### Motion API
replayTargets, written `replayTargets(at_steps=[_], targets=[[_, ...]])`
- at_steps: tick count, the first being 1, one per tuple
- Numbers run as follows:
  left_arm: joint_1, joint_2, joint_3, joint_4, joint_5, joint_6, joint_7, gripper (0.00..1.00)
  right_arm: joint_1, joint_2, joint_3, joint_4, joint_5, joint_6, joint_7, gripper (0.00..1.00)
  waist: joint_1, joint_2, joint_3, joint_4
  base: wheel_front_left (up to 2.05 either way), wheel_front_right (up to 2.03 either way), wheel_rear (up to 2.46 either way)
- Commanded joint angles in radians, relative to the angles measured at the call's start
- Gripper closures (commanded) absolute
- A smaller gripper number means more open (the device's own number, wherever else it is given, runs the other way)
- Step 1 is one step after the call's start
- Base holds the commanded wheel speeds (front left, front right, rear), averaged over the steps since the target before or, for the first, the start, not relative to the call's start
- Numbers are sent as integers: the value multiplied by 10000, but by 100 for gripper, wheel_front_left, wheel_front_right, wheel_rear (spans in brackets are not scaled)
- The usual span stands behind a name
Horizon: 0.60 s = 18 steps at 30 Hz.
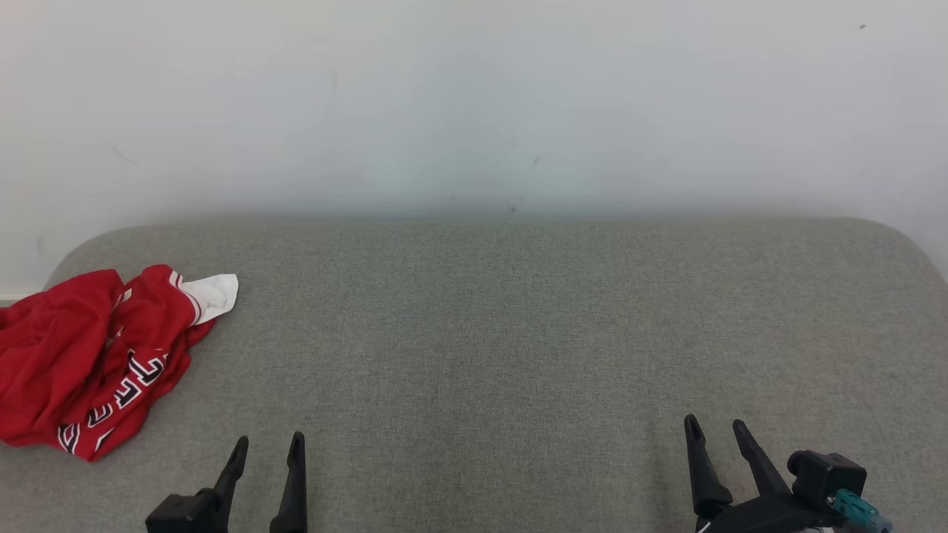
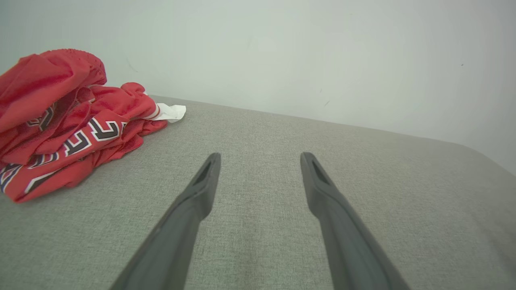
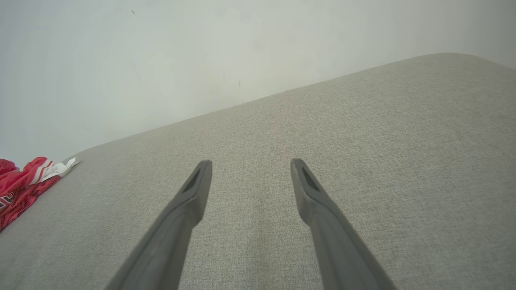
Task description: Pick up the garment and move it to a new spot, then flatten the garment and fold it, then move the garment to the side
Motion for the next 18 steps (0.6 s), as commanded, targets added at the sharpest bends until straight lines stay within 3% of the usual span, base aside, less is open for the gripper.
replayTargets(at_steps=[1, 18], targets=[[-40, 72, -43, 23, 154, -12, -121, 0, 74, -47, 4, -93, -248, 42, -44, 0, 0, 0, -8, -2, 0, 0, 0], [-34, 175, -266, 466, 916, -21, -419, 0, 250, -50, 111, -56, -1221, 44, -218, 0, 0, 0, -10, -36, 0, 0, 0]])
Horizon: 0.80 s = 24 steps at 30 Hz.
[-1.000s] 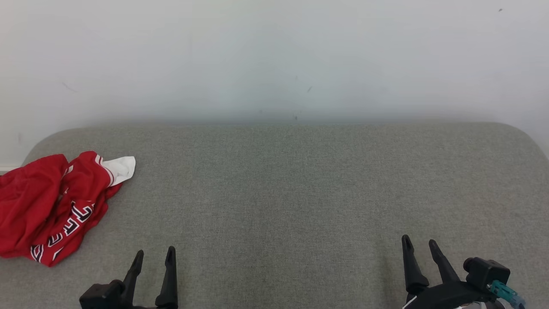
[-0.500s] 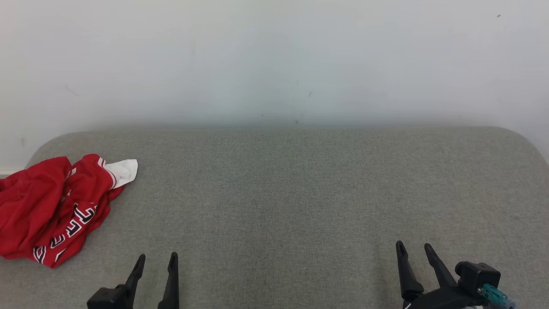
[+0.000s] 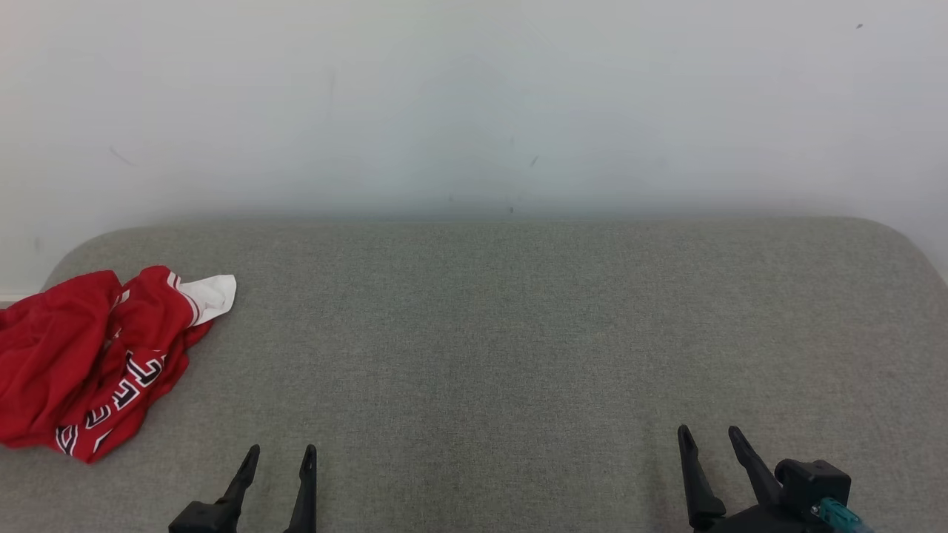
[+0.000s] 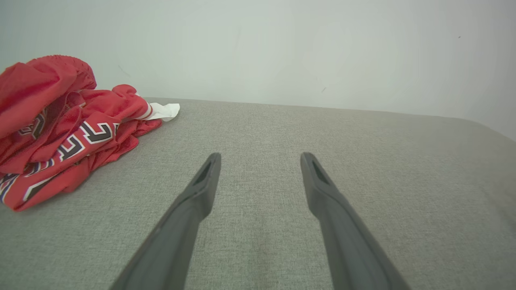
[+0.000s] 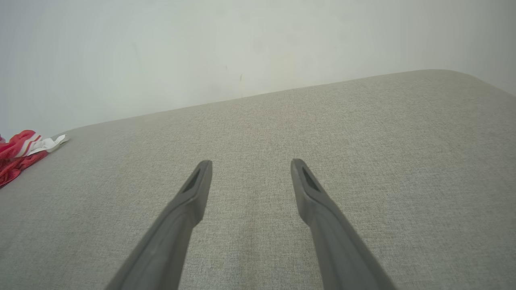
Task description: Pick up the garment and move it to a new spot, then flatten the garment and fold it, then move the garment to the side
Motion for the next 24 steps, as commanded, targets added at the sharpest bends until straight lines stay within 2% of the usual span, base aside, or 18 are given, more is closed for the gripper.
replayTargets(at_steps=[1, 19, 24], targets=[[-53, 60, -27, 49, 203, -18, -105, 0, 47, -39, -6, -25, -208, 35, -76, 0, 0, 0, 0, 1, 0, 0, 0], [-164, -4, 73, 228, 141, -4, -149, 0, 21, -39, -56, 76, -235, 36, -236, 0, 0, 0, 50, 107, 0, 0, 0], [-207, -78, 260, 181, -8, -3, -149, 0, -29, -29, 314, -73, 109, 36, -305, 0, 0, 0, 60, 305, 0, 0, 0]])
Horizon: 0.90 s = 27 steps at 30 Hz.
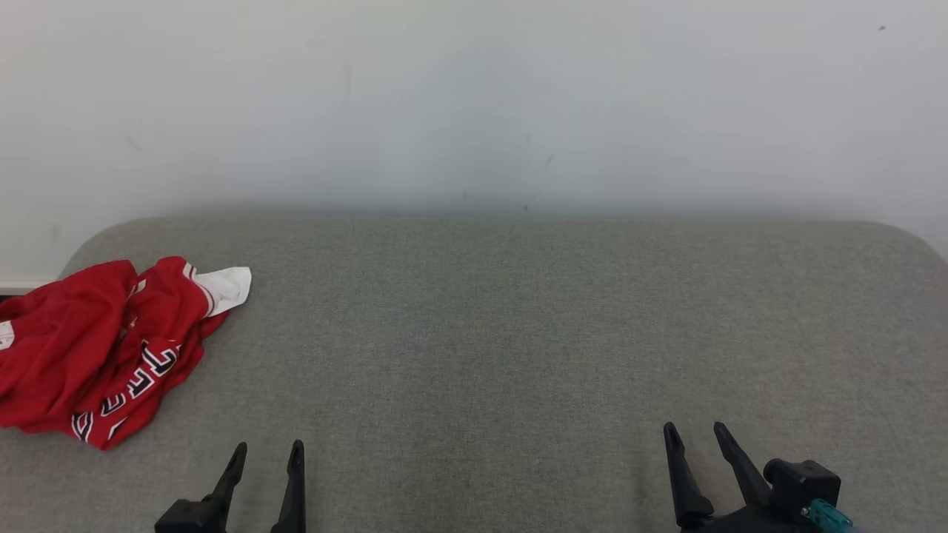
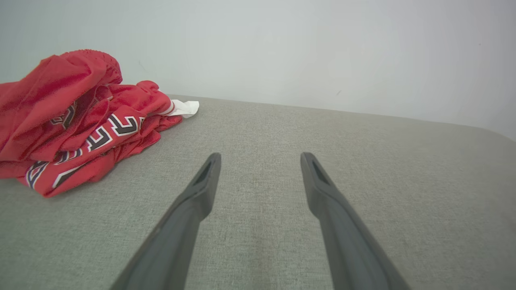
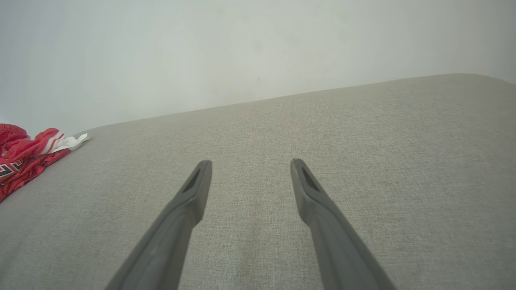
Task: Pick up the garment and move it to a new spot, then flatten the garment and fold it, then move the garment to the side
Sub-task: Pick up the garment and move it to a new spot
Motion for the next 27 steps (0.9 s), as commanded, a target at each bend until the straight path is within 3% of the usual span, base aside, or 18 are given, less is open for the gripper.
replayTargets(at_steps=[1, 27], targets=[[-104, -41, 33, -35, -22, 20, -34, 0, -37, -22, 51, -66, 85, 33, -66, 0, 0, 0, 4, 136, 0, 0, 0], [741, 377, 1023, -304, 72, 174, -34, 0, -50, -16, 736, 352, 738, 33, -364, 0, 0, 0, -149, 4560, 0, 0, 0]])
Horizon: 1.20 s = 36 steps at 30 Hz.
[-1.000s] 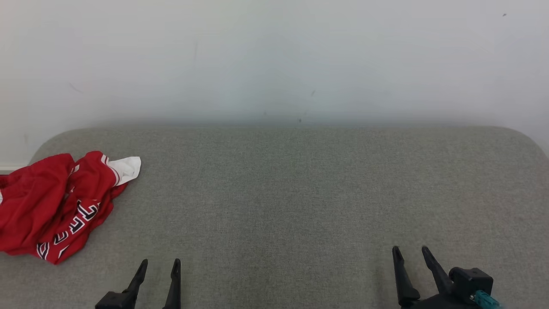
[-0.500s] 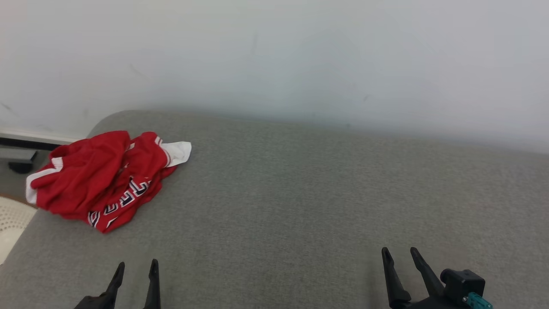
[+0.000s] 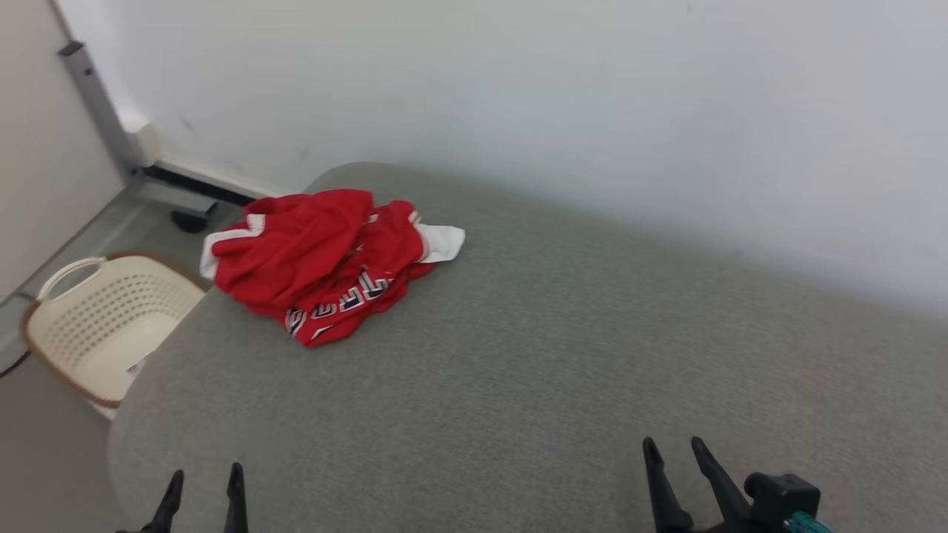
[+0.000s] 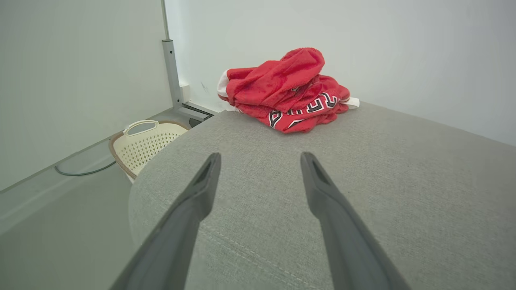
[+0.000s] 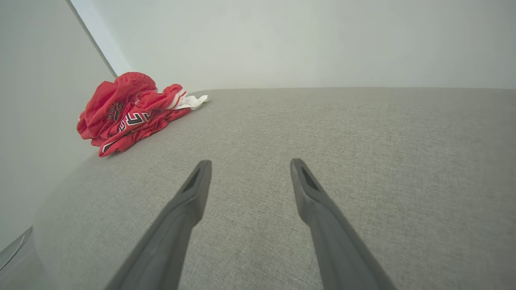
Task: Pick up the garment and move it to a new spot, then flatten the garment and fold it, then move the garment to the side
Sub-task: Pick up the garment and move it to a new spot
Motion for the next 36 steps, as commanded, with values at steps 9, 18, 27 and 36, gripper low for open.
replayTargets(at_steps=[9, 18, 27, 36], targets=[[641, -159, 892, -688, -255, 337, -32, 0, -870, -20, 717, 360, 37, 33, 32, 0, 0, 0, 440, 1115, 0, 0, 0], [794, -328, 1250, -937, -300, 349, -32, 0, -1179, -19, 923, 675, 114, 33, -99, 0, 0, 0, 542, 1170, 0, 0, 0], [120, -246, 980, -351, -390, 85, -26, 0, -1086, -19, 814, 806, 152, 33, -182, 0, 0, 0, 536, 1157, 0, 0, 0], [-3193, -115, -303, 1591, -693, -94, 1616, 0, -804, -28, 525, 101, -475, 33, 302, 0, 0, 0, 1047, 1100, 0, 0, 0]])
